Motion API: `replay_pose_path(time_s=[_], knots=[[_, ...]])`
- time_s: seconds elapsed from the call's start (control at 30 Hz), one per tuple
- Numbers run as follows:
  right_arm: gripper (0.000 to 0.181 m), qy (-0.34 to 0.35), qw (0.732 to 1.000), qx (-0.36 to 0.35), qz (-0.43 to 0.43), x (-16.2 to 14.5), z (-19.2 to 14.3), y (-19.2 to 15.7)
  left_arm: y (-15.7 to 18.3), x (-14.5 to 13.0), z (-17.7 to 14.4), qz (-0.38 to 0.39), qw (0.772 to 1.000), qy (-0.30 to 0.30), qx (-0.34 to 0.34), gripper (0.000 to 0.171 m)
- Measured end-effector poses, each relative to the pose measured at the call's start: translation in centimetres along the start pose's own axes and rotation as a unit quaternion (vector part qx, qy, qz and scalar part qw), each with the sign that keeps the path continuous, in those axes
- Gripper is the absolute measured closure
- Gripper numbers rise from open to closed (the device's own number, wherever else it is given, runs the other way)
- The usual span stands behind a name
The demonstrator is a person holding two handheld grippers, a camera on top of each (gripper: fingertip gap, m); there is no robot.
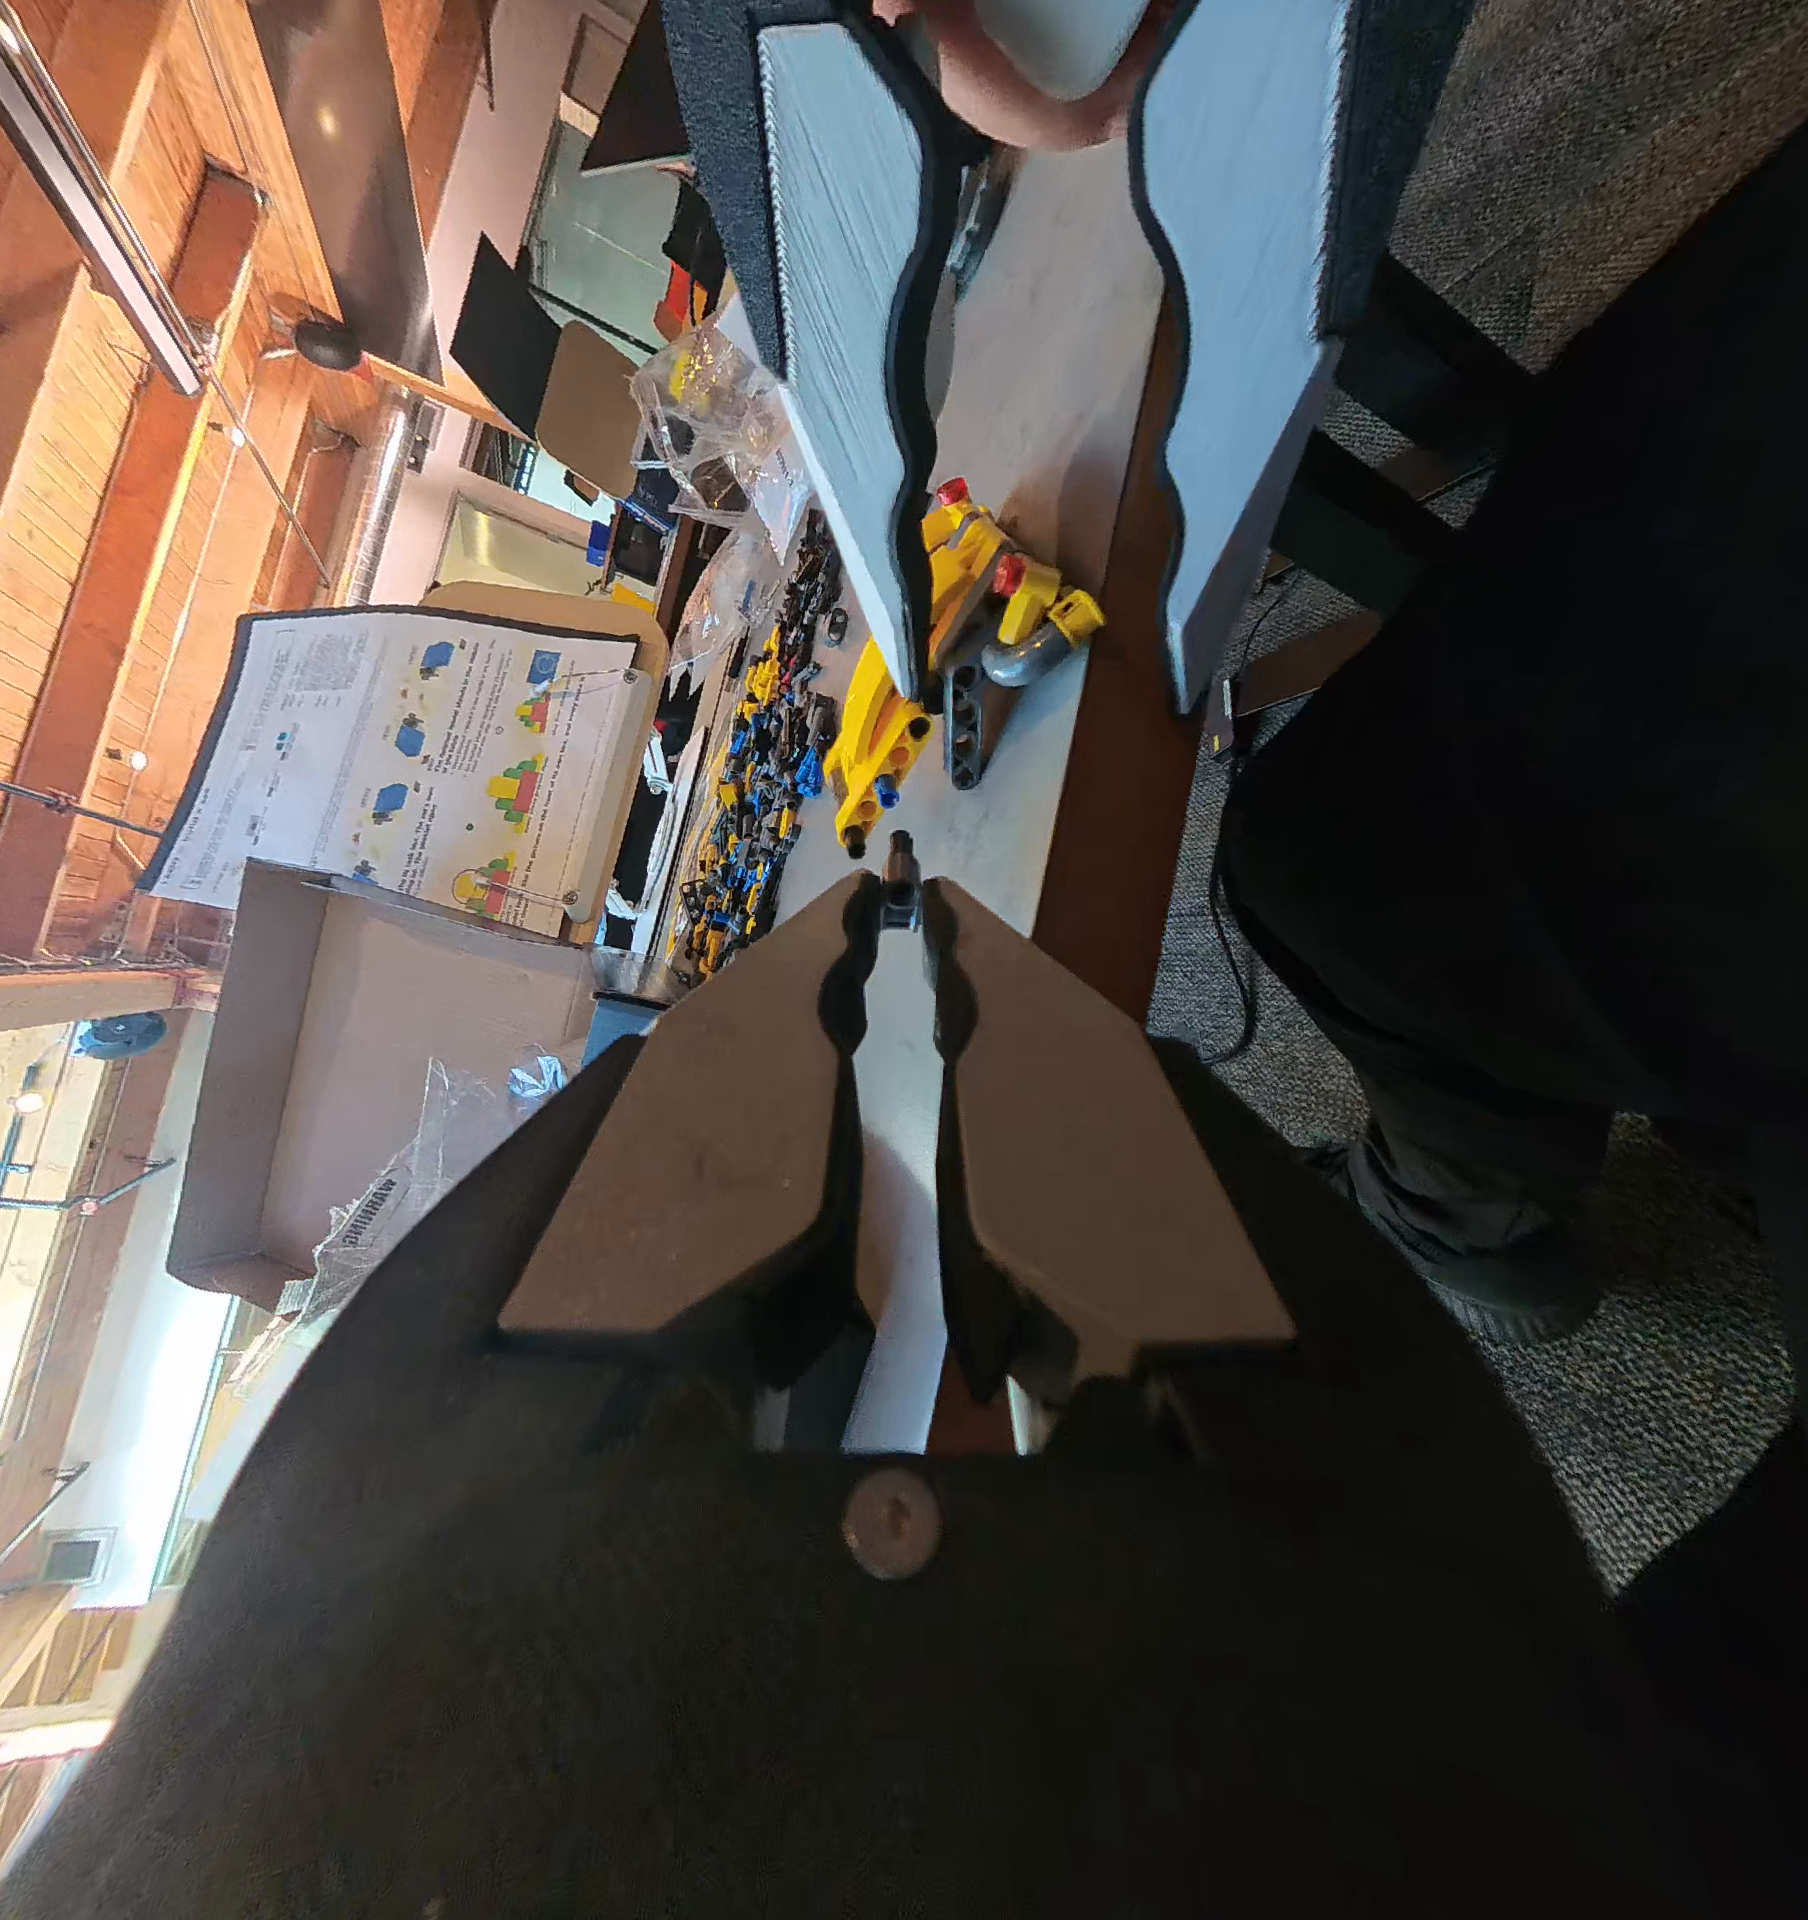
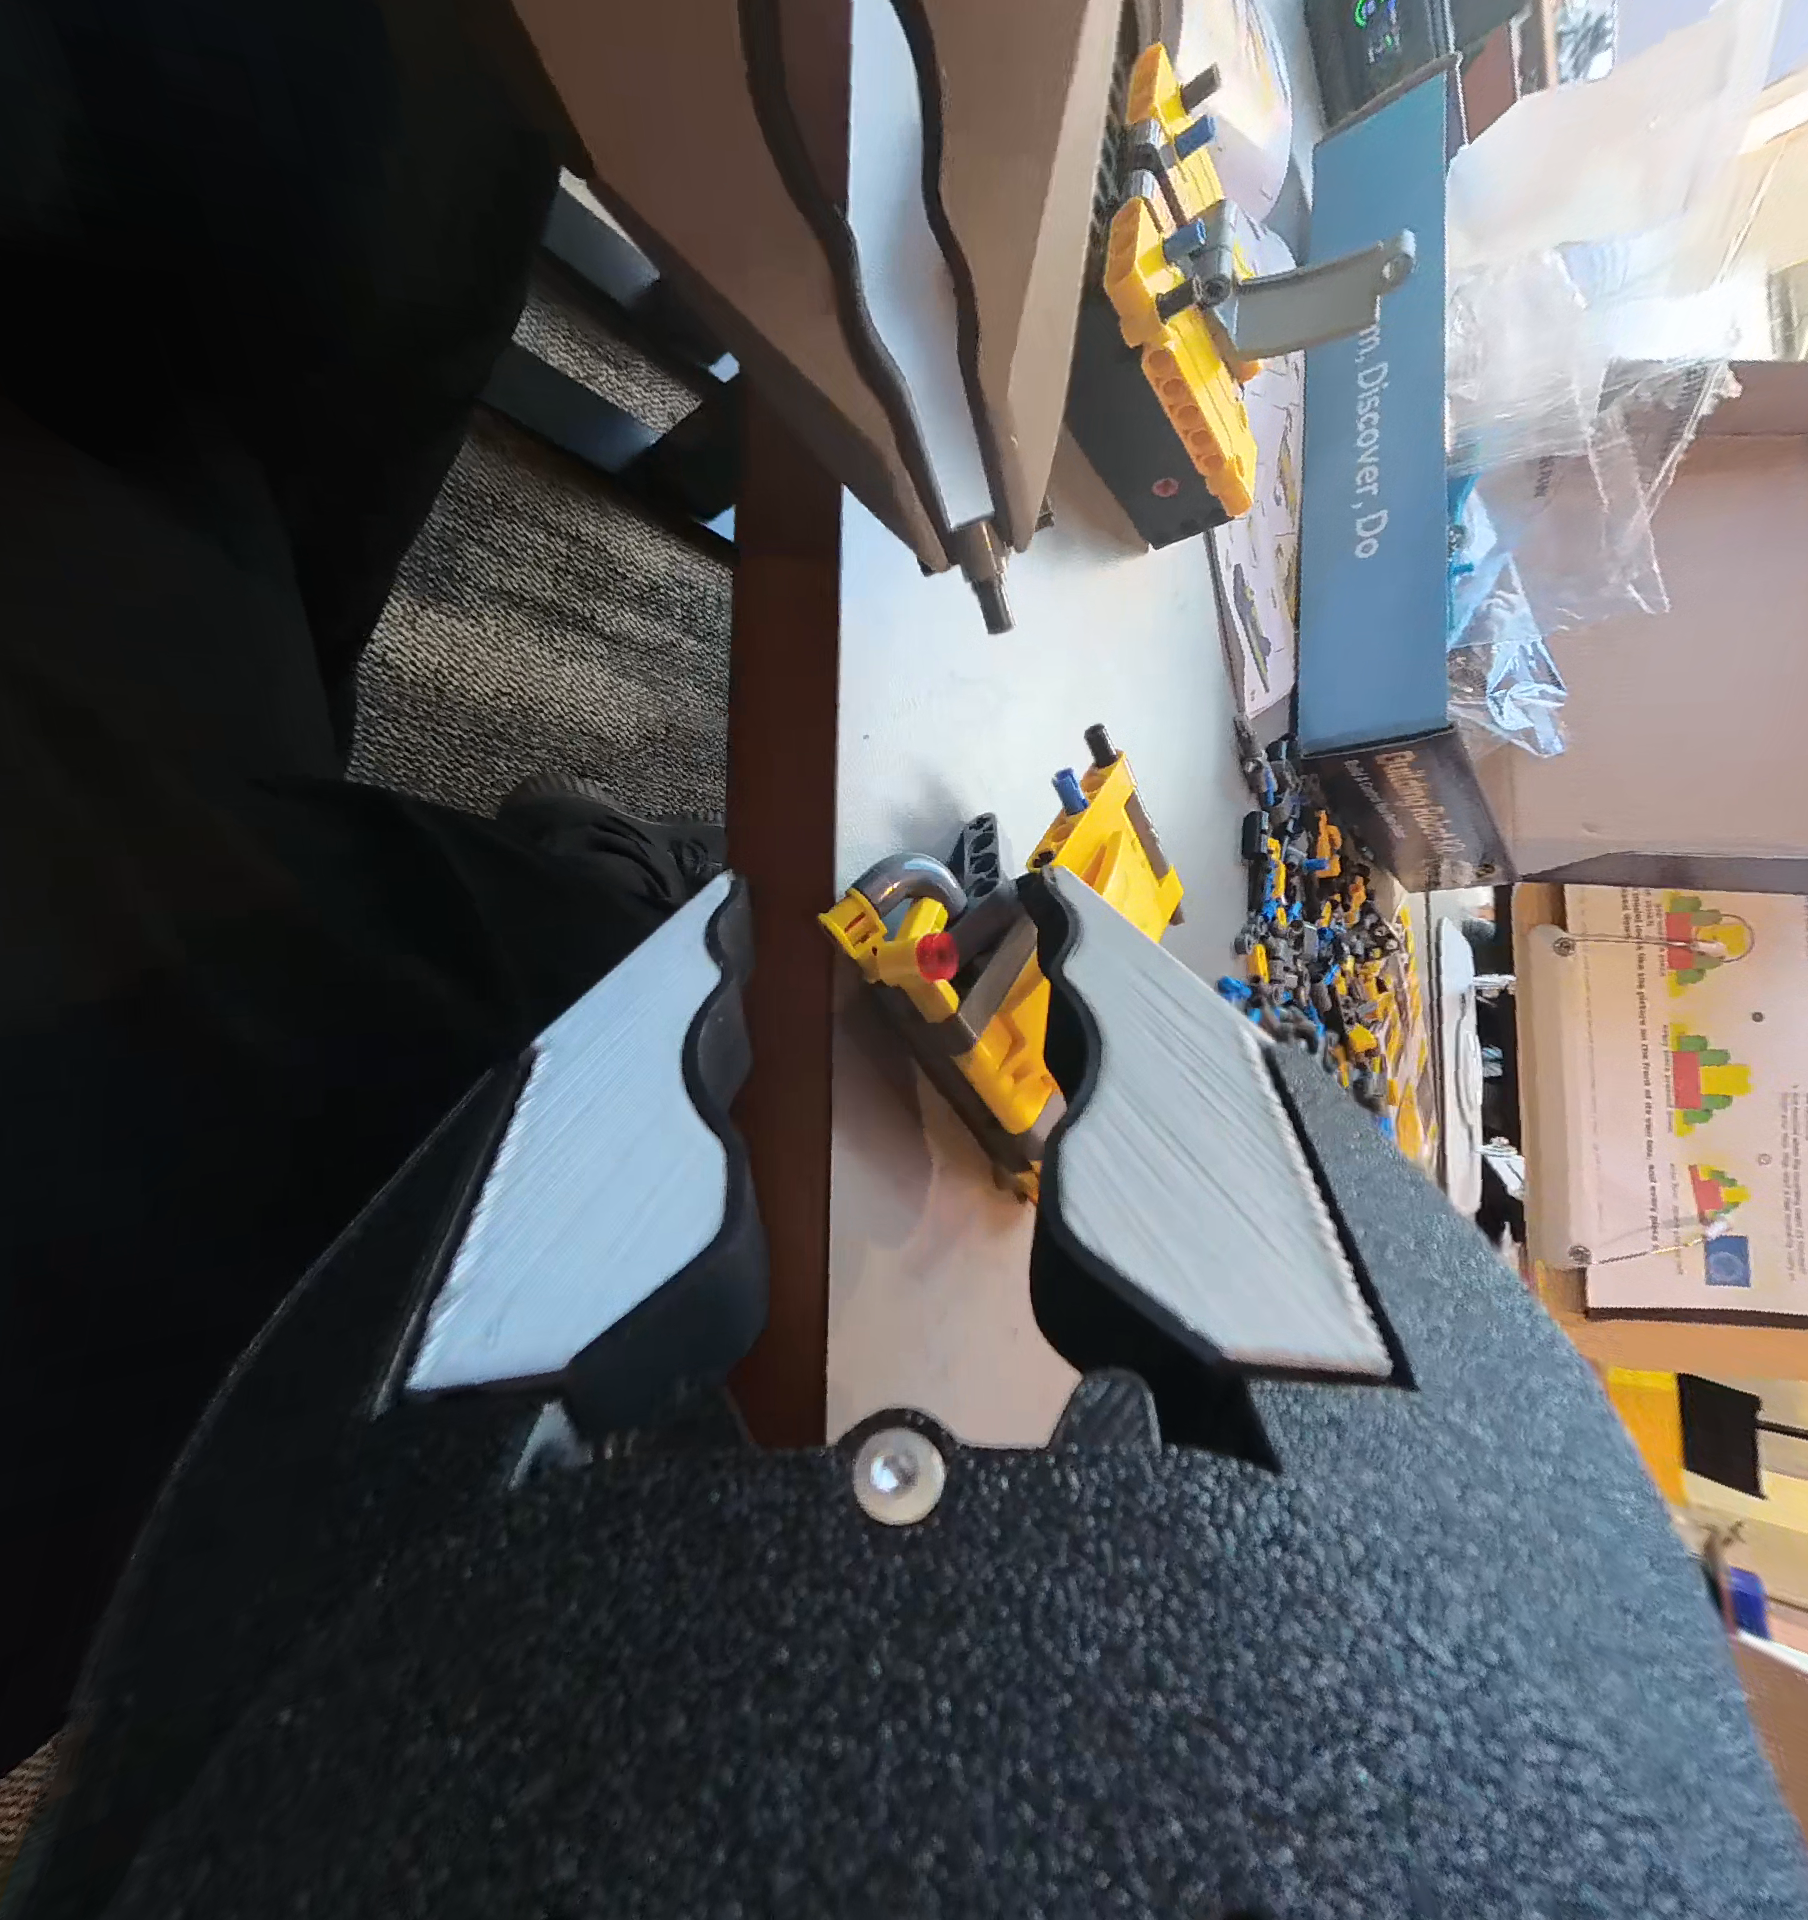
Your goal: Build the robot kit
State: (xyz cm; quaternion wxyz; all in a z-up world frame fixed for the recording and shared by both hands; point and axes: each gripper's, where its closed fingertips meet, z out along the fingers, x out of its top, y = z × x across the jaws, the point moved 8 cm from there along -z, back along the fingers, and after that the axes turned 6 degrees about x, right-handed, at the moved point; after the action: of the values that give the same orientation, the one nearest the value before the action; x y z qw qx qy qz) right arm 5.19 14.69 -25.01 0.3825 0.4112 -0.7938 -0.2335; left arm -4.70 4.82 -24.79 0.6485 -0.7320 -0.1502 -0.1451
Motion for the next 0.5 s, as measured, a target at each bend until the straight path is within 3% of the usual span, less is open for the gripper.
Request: replay_pose_path(time_s=[0.03, 0.2, 0.5], knots=[[0.13, 0.002, 1.0, 0.001, 0.002, 0.0, -0.1, 0.0, 0.0, 0.0, 0.0, -0.001, 1.0, 0.0, 0.0, 0.166], [0.148, 0.009, 1.0, -0.006, -0.012, 0.2, -0.8, -0.3, -0.1, 0.1, -0.1, -0.005, 1.0, 0.001, 0.001, 0.166], [0.161, 0.034, 0.999, -0.038, -0.001, 0.6, -2.2, 0.3, -0.5, 0.2, -0.3, -0.023, 1.0, 0.003, 0.004, 0.166]])
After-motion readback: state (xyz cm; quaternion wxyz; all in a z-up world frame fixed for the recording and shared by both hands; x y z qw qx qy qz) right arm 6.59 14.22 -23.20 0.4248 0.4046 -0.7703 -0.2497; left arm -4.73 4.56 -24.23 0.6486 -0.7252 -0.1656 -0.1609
